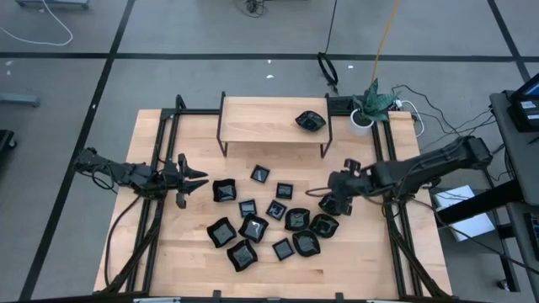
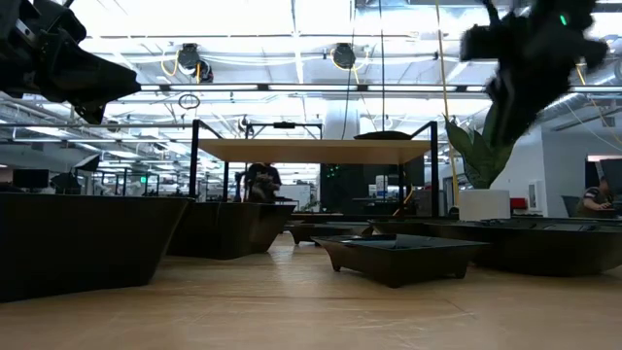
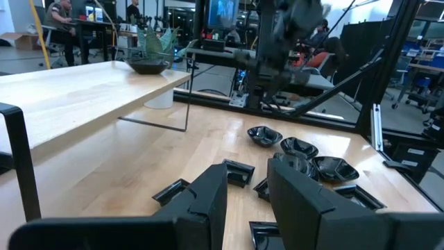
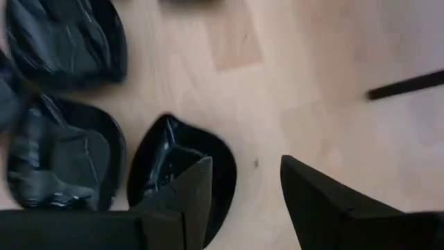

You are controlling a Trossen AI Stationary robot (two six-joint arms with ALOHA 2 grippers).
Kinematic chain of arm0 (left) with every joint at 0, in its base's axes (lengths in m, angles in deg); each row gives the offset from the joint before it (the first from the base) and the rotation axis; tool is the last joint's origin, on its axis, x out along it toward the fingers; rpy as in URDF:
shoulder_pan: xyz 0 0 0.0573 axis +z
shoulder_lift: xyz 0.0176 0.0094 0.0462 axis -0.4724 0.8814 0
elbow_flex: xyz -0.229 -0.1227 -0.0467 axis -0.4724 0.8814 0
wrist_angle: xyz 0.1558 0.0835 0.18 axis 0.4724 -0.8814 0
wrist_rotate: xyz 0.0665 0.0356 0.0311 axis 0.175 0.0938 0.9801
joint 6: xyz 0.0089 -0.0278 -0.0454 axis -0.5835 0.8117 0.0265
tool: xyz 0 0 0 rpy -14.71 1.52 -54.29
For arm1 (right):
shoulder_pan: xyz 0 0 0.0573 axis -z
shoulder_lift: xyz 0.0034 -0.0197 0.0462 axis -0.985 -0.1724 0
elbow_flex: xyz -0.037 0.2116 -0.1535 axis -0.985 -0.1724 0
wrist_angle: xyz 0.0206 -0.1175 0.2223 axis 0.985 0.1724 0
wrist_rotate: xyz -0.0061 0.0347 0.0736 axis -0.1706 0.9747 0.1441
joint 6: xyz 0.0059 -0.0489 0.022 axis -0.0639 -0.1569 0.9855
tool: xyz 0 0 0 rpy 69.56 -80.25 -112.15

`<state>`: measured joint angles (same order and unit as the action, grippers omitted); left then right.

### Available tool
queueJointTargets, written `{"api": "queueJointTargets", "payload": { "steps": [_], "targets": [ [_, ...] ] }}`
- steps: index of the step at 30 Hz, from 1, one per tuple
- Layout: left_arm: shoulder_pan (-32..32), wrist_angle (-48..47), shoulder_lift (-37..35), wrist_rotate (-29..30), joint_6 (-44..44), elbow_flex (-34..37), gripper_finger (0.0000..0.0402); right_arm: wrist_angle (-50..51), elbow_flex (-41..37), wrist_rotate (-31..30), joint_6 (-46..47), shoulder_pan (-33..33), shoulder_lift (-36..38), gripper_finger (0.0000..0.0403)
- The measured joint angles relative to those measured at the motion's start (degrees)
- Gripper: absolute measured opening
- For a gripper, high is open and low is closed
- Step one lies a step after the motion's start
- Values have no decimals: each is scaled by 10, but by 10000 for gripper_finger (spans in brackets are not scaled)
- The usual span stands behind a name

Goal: Pick & Place Mini shaped plates
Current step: Stack the leaf-shaped plate on top of the other leaf-shaped plate on the shelf

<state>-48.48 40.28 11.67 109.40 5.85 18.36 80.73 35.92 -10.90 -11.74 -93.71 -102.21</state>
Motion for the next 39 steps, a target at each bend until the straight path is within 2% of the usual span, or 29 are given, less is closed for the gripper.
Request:
{"api": "queueJointTargets", "payload": {
  "steps": [5, 14, 30, 39],
  "targets": [
    [0, 0, 0, 0, 0, 0, 106, -100, -86, 41, 13, 1, 0, 159],
    [0, 0, 0, 0, 0, 0, 106, -193, -165, 43, 24, 1, 0, 155],
    [0, 0, 0, 0, 0, 0, 106, -216, -198, 42, 33, 1, 0, 152],
    [0, 0, 0, 0, 0, 0, 106, -237, -198, 43, 31, 1, 0, 91]
  ]
}}
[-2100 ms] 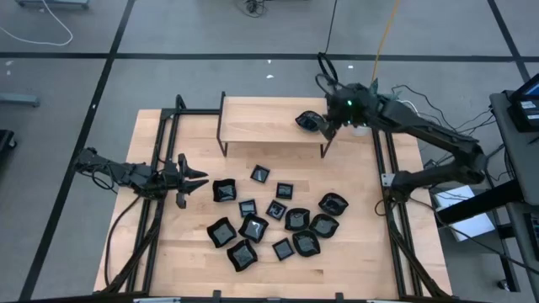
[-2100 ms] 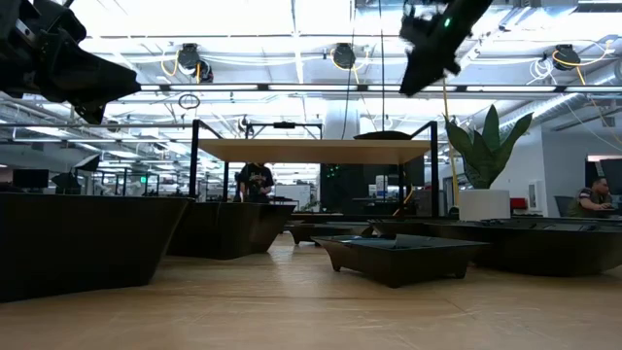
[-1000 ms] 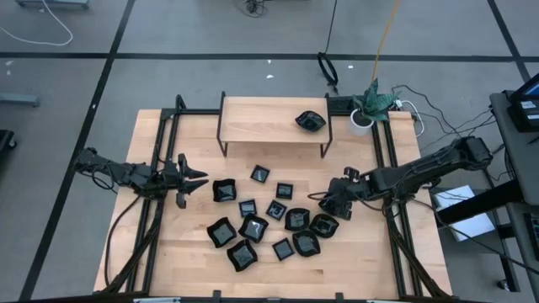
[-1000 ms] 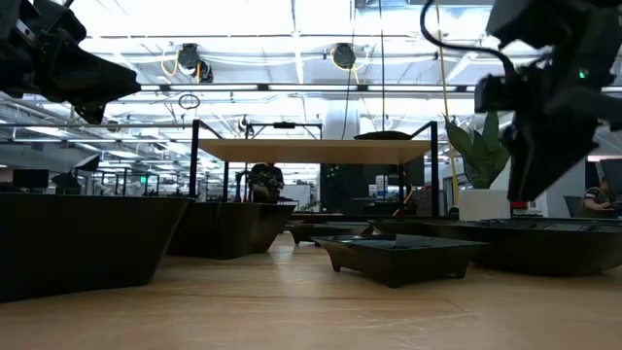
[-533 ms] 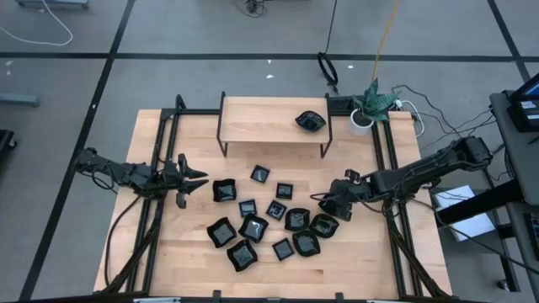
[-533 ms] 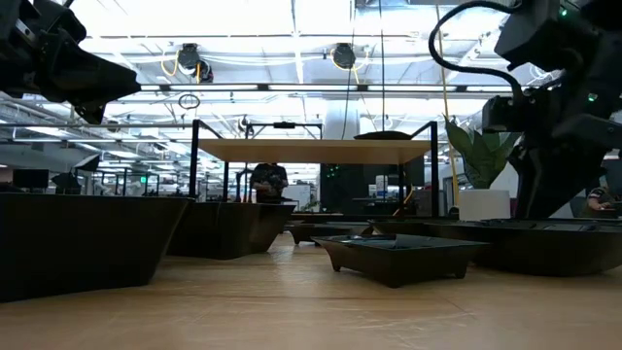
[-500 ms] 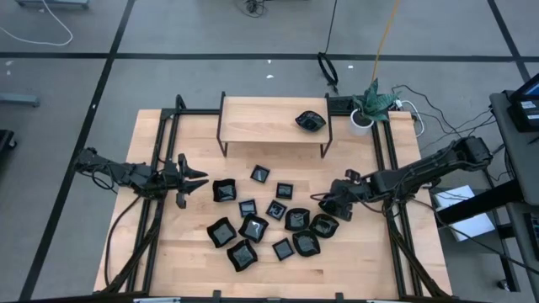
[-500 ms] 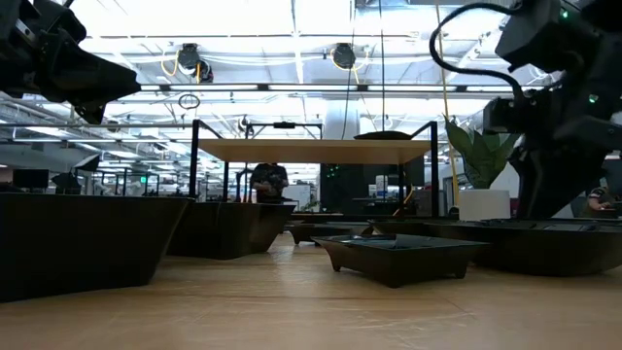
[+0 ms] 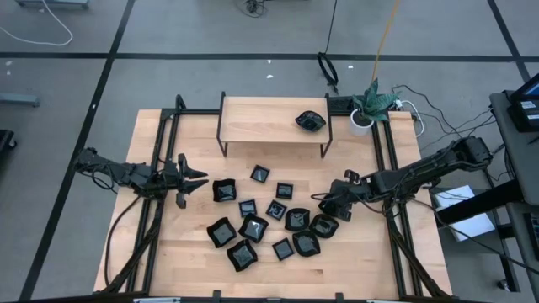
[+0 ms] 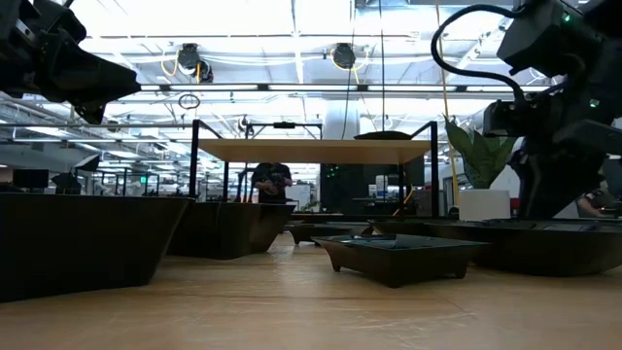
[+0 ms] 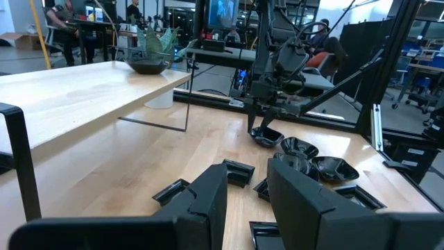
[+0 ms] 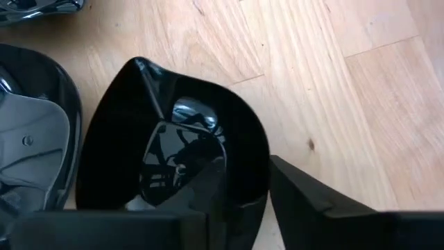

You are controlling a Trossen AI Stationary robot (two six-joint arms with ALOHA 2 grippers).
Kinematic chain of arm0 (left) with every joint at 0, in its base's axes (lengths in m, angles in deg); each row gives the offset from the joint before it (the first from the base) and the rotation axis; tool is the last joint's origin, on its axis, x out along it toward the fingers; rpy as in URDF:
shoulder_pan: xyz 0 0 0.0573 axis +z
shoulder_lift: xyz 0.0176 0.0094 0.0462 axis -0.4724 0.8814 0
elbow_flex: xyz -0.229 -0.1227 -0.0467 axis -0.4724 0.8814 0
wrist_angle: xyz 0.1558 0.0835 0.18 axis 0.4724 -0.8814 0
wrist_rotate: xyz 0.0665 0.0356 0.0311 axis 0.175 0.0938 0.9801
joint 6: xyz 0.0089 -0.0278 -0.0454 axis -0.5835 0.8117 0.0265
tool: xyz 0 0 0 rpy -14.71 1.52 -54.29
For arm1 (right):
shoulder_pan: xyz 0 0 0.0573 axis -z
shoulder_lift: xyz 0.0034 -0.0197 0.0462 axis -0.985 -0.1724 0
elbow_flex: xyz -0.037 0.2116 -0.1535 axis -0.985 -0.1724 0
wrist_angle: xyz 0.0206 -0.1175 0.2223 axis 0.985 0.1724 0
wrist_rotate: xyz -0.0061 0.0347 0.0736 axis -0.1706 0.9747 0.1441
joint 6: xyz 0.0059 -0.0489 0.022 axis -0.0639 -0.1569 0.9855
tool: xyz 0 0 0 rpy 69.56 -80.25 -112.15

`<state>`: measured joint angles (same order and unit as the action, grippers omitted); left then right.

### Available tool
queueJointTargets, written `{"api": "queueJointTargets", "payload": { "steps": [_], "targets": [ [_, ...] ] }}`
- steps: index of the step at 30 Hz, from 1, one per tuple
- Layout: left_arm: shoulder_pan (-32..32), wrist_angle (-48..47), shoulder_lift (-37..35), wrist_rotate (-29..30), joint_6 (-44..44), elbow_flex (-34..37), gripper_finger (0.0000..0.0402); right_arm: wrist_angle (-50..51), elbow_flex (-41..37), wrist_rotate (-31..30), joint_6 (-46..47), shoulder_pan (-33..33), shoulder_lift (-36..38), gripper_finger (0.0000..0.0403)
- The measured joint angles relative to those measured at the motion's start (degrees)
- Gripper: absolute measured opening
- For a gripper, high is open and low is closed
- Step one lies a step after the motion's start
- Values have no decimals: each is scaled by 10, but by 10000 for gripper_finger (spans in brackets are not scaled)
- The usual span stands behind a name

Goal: Pick & Place Mini shaped plates
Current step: Stack the leaf-shaped plate on top of the other leaf-shaped plate on the shelf

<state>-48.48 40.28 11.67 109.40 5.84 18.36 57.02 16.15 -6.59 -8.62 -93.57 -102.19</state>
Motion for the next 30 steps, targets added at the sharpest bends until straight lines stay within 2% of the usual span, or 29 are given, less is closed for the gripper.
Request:
{"api": "queueJointTargets", "payload": {
  "steps": [9, 16, 24, 30],
  "targets": [
    [0, 0, 0, 0, 0, 0, 106, -2, 0, -2, -4, 0, 0, 6],
    [0, 0, 0, 0, 0, 0, 106, 3, 4, -1, -15, 1, 13, 3],
    [0, 0, 0, 0, 0, 0, 106, 0, 50, -2, -48, 23, 75, 0],
    [0, 0, 0, 0, 0, 0, 106, -69, 78, -2, -107, 41, 103, 0]
  ]
}}
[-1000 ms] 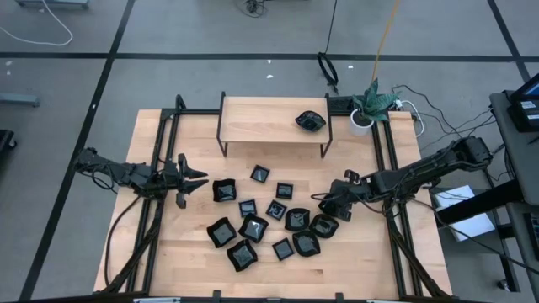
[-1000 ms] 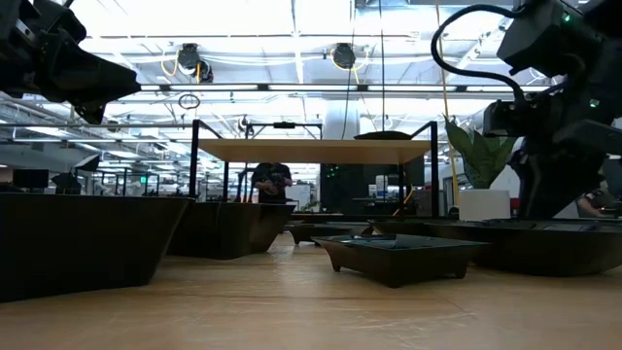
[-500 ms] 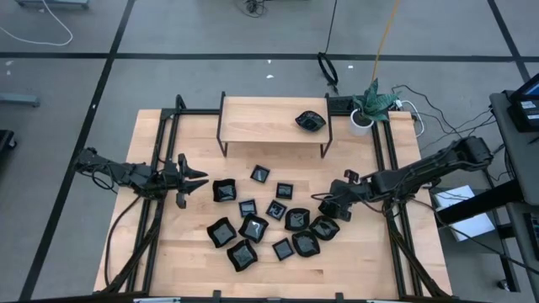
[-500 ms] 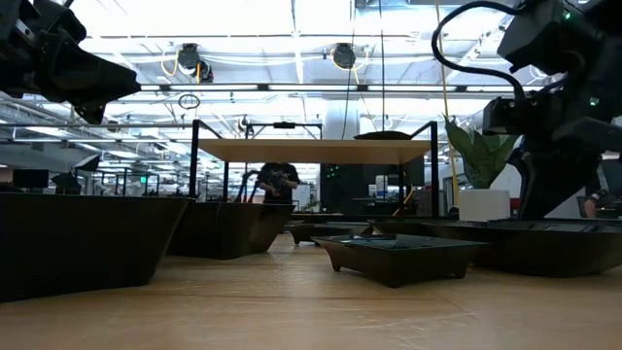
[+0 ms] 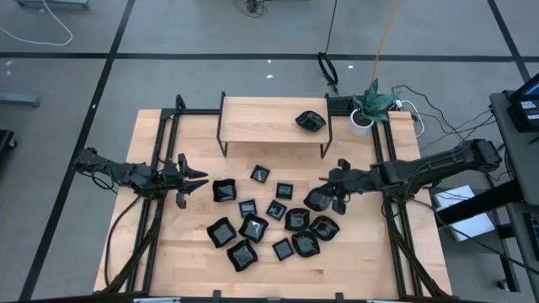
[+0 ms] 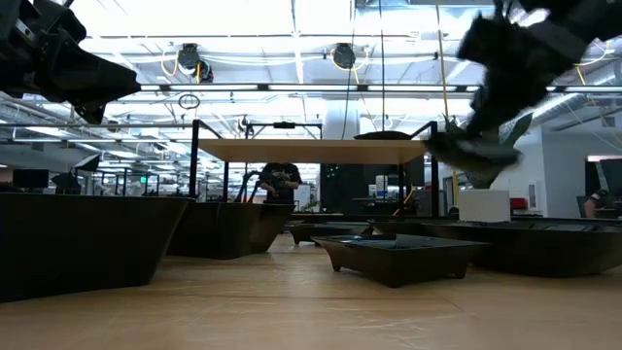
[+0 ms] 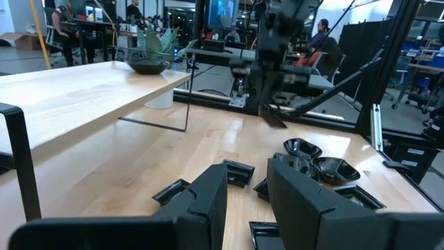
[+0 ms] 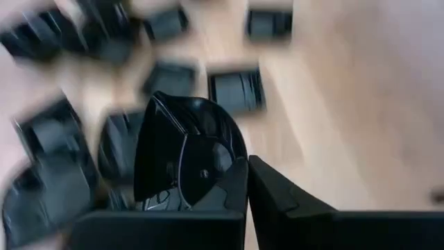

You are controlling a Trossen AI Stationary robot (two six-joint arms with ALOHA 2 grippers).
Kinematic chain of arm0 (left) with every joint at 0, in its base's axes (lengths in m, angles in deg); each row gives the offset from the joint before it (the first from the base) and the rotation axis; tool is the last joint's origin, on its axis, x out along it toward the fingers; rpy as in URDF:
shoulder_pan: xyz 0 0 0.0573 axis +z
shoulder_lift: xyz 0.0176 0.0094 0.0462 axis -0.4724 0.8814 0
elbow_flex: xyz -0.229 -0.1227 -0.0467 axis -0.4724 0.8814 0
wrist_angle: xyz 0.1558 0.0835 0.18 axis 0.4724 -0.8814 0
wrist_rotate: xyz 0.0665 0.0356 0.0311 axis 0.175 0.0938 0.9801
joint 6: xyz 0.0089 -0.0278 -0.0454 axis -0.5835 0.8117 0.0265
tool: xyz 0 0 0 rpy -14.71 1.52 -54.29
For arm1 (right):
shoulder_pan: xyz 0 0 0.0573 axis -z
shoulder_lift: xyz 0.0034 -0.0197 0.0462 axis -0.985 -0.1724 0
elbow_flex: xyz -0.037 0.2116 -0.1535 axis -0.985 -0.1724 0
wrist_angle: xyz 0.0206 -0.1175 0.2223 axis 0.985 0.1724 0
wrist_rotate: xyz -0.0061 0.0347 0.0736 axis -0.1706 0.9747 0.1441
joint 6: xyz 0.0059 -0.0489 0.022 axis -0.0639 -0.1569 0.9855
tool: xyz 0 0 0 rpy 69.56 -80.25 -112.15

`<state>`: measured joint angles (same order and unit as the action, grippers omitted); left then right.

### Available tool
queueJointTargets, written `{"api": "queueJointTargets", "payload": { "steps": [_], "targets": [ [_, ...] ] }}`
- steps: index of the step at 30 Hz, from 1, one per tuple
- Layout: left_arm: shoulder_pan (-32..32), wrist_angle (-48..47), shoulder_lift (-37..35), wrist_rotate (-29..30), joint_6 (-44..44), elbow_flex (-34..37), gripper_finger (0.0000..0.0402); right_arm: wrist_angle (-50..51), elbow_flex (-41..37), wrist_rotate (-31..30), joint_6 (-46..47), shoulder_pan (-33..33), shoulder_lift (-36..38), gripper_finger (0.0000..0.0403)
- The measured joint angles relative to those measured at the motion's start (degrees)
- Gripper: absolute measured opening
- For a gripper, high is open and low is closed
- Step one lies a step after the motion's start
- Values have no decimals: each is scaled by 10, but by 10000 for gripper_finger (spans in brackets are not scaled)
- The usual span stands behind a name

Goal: Pick & Place Mini shaped plates
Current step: Stack the leaf-shaped plate on top of the other leaf-shaped plate on the shelf

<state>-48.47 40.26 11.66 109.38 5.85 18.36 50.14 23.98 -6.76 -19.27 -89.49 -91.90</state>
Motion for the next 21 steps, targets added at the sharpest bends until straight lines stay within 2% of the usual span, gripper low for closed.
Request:
{"api": "queueJointTargets", "payload": {
  "steps": [4, 9, 14, 21],
  "targets": [
    [0, 0, 0, 0, 0, 0, 106, -46, 21, 5, -17, 23, 4, 0],
    [0, 0, 0, 0, 0, 0, 106, -29, 99, 60, -19, 72, -8, 0],
    [0, 0, 0, 0, 0, 0, 106, 81, 250, 80, -63, 138, -59, 0],
    [0, 0, 0, 0, 0, 0, 106, 271, 494, 140, -156, 258, -191, 0]
  ]
}}
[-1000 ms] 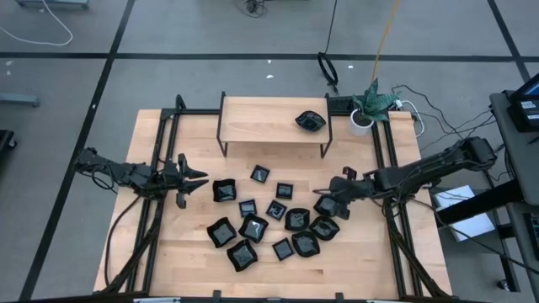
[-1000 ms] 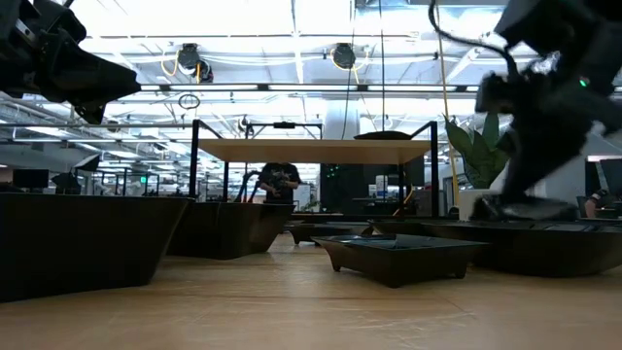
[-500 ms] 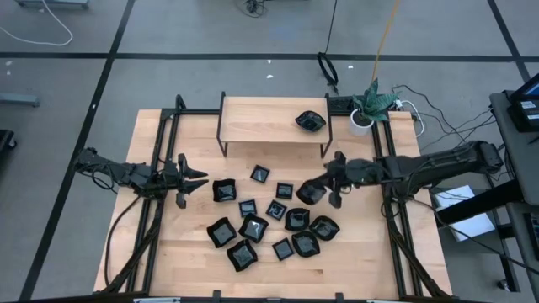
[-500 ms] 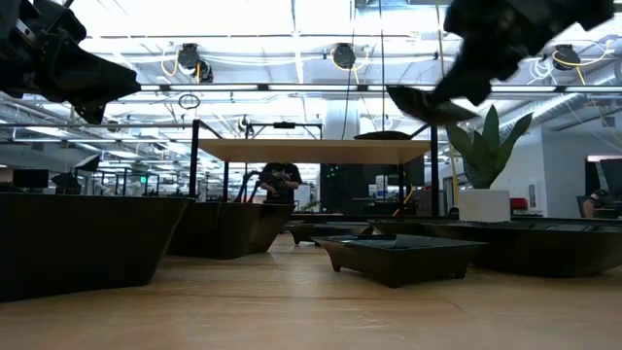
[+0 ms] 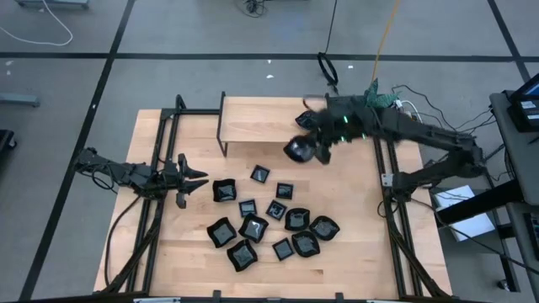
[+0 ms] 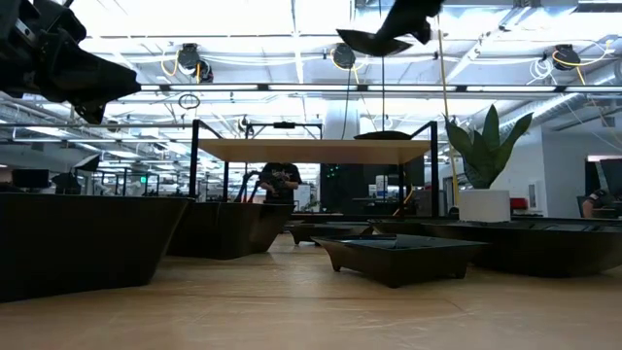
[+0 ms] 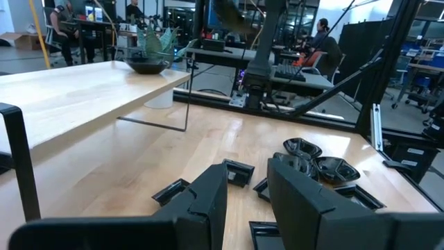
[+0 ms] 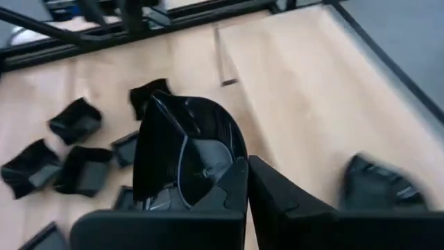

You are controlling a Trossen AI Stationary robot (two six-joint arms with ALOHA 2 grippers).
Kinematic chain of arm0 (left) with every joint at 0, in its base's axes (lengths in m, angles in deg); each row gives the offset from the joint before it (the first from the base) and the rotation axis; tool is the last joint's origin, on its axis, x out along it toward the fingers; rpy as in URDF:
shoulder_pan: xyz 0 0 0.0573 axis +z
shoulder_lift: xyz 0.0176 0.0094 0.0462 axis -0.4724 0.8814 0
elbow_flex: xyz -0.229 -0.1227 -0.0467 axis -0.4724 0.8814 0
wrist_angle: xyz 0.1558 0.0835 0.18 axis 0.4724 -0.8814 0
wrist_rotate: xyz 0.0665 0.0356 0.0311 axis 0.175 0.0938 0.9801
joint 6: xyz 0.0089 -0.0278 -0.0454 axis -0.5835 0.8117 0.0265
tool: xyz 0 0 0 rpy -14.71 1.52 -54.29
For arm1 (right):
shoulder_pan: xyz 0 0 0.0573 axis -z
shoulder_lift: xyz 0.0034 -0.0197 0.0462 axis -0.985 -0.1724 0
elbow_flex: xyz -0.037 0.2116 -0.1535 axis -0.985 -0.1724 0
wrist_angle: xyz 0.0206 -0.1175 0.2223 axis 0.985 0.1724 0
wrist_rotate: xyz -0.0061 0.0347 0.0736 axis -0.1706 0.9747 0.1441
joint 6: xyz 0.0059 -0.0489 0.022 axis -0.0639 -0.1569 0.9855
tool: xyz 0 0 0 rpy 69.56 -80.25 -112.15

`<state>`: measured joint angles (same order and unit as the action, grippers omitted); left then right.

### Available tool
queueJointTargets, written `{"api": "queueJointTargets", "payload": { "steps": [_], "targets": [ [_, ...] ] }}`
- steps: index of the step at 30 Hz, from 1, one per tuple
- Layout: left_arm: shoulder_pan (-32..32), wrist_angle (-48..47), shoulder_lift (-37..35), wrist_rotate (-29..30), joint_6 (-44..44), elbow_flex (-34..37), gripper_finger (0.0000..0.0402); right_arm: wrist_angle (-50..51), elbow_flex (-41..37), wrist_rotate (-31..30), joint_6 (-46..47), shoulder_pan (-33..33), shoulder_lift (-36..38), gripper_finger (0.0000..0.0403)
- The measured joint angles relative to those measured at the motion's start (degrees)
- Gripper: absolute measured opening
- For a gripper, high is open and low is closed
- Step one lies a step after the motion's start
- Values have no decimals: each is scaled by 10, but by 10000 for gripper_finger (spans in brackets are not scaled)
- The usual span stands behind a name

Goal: Pick & Place Mini shaped plates
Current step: Stack the leaf-shaped plate on top of the other leaf-shaped plate on the shelf

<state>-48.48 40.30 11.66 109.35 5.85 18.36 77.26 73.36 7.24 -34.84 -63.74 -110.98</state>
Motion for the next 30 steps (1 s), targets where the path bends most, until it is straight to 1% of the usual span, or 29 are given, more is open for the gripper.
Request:
{"api": "queueJointTargets", "payload": {
  "steps": [2, 5, 7, 11, 13, 16, 18, 23, 30],
  "targets": [
    [0, 0, 0, 0, 0, 0, 106, 40, 55, 12, -36, 35, -34, 0],
    [0, 0, 0, 0, 0, 0, 106, 81, 112, 11, -72, 90, -74, 0],
    [0, 0, 0, 0, 0, 0, 106, 95, 129, 11, -81, 128, -91, 0],
    [0, 0, 0, 0, 0, 0, 106, 107, 132, 13, -86, 199, -112, 0],
    [0, 0, 0, 0, 0, 0, 106, 118, 132, 42, -92, 231, -120, 0],
    [0, 0, 0, 0, 0, 0, 106, 128, 130, 122, -112, 265, -127, 0],
    [0, 0, 0, 0, 0, 0, 106, 125, 123, 146, -131, 277, -126, 0],
    [0, 0, 0, 0, 0, 0, 106, 115, 91, 147, -159, 287, -127, 0],
    [0, 0, 0, 0, 0, 0, 106, 52, 25, 147, -159, 286, -127, 0]
  ]
}}
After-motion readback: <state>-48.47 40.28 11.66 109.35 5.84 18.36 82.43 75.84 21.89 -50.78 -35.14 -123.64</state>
